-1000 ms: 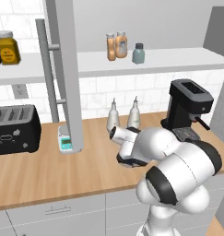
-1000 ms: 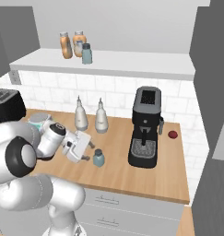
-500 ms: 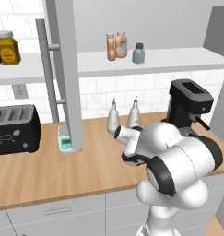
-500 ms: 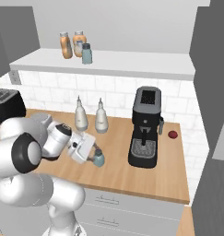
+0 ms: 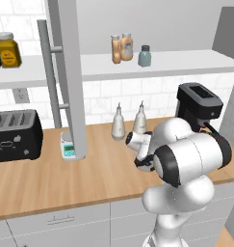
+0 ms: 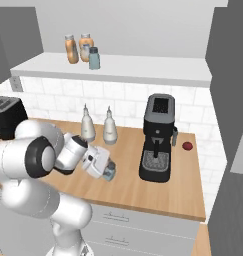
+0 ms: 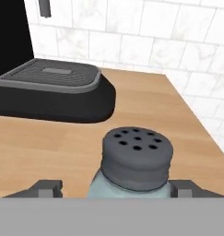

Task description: Put the shaker and condiment bottle from the counter next to their counterparts in the cabinet.

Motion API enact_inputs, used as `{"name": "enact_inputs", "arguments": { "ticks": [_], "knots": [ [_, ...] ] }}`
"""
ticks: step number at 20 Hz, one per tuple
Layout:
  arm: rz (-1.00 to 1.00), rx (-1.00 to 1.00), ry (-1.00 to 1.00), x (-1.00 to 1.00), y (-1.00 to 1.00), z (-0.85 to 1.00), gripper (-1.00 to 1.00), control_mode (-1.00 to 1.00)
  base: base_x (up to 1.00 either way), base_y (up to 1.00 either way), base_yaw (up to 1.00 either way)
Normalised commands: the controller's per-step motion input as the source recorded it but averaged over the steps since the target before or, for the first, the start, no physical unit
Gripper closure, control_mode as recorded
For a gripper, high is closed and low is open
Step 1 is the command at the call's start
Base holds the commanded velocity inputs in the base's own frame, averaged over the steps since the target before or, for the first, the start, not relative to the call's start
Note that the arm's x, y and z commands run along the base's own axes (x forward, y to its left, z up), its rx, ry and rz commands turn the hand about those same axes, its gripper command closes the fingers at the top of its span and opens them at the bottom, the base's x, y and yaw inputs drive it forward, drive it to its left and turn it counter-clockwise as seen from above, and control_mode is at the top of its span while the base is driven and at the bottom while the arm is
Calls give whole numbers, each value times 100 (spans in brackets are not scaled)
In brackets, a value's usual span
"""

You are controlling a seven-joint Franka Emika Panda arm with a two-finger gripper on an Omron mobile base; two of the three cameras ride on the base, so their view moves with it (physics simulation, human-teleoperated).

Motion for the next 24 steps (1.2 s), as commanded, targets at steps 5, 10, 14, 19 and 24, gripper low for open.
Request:
{"name": "enact_inputs", "arguments": {
  "ticks": [5, 10, 14, 19, 24],
  "knots": [
    [-1, 1, 0, 5, -21, -1, 100, -100, 0, 0, 0],
    [0, 0, -16, -21, -9, 41, 100, -100, 0, 0, 0],
    [2, 0, -32, -56, 0, 66, 100, -100, 0, 0, 0],
    [9, 0, -27, -54, 0, 66, 100, -100, 0, 0, 0],
    [11, 0, -32, -49, 0, 72, 100, -100, 0, 0, 0]
  ]
}}
